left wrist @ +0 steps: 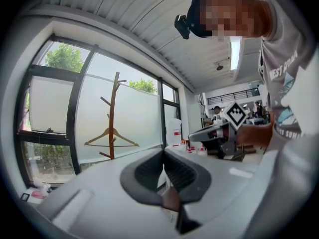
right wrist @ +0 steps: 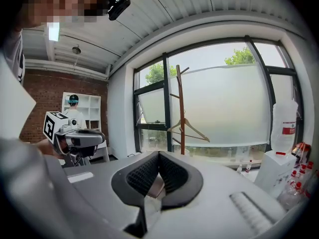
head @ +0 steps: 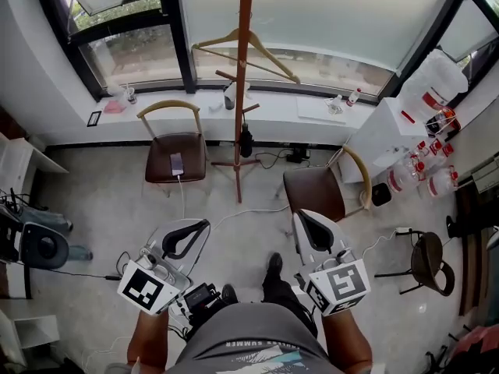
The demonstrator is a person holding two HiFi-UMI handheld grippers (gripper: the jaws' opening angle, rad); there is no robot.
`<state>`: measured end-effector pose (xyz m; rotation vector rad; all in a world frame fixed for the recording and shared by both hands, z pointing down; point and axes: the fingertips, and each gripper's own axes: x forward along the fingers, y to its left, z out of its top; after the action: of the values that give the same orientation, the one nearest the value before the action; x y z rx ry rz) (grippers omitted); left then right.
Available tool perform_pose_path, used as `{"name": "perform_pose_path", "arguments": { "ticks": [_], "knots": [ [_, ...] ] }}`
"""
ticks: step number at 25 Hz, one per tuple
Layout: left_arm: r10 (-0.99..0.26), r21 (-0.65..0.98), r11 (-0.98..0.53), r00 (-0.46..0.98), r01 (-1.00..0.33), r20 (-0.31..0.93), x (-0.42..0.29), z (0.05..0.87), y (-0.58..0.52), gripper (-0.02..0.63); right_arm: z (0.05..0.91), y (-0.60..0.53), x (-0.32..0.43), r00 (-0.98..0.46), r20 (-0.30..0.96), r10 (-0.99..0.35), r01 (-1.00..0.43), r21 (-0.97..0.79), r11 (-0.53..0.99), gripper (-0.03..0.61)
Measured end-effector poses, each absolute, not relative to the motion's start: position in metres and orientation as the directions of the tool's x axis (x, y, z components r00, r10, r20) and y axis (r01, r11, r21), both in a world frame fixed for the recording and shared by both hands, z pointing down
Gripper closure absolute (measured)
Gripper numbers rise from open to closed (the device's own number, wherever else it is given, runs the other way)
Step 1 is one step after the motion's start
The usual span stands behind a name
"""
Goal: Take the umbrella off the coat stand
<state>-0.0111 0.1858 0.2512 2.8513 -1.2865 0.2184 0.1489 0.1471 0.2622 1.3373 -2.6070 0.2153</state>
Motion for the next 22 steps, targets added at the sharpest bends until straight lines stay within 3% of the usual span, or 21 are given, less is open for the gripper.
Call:
{"name": "perform_pose_path", "arguments": {
  "ticks": [22],
  "knots": [
    [-0.866,-0.067,-0.478,0.458,-0.876,0.201,0.095,0.255,0.069,0.612,0.281,-0.011,0.23,-0.759,0.235,-0.608,-0.641,-0.101,0.761,0.577]
  ]
}}
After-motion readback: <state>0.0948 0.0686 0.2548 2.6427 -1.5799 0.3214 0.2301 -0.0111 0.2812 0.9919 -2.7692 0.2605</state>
